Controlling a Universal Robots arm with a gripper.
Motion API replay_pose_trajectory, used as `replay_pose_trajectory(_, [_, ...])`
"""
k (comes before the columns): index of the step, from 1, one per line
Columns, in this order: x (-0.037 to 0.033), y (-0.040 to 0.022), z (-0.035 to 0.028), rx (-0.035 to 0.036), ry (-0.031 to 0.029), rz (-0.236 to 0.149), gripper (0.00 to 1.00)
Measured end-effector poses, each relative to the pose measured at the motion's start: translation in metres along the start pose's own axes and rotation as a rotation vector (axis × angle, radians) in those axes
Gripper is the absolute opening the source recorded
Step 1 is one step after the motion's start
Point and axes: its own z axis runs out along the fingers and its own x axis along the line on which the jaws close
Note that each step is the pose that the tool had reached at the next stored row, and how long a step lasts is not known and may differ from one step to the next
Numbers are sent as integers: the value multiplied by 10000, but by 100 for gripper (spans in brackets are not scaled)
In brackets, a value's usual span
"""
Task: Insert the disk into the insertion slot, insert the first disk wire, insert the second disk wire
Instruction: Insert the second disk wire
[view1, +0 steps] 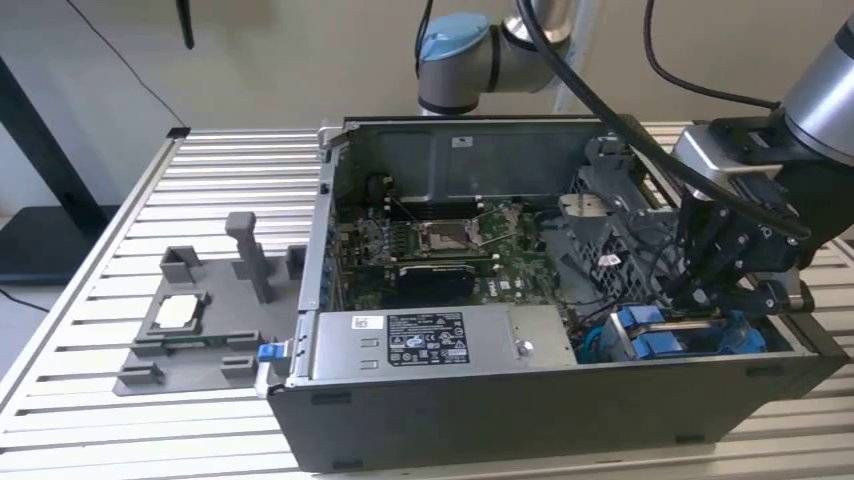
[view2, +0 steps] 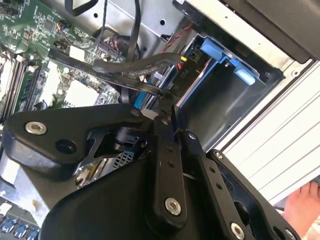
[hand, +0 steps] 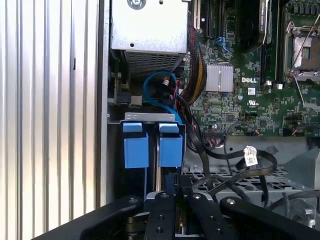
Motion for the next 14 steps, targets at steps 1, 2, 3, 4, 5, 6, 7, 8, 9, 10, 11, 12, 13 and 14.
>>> replay_pose_trajectory(1, [1,0,2,5,-8,59,16])
replay_pose_trajectory(2, [1,-1,6,7,-14,112,16])
replay_pose_trajectory(3, [1,-2,8,11,-17,154,16])
replay_pose_trajectory(4, [1,-5,9,13,-19,181,16])
replay_pose_trajectory(5, [1,-7,12,16,-21,204,16])
replay_pose_trajectory(6, [2,-10,14,18,-22,228,16])
replay_pose_trajectory(7, [2,-12,17,20,-22,250,16])
replay_pose_trajectory(8, [2,-13,21,22,-24,276,16])
replay_pose_trajectory(9, [2,-13,25,24,-26,300,16])
replay_pose_trajectory(10, [3,-13,29,27,-26,325,16])
replay_pose_trajectory(11, [3,-14,33,30,-27,354,16])
replay_pose_trajectory(12, [3,-14,36,33,-27,379,16])
replay_pose_trajectory(13, [3,-15,40,36,-27,404,16])
replay_pose_trajectory(14, [2,-14,43,39,-29,429,16])
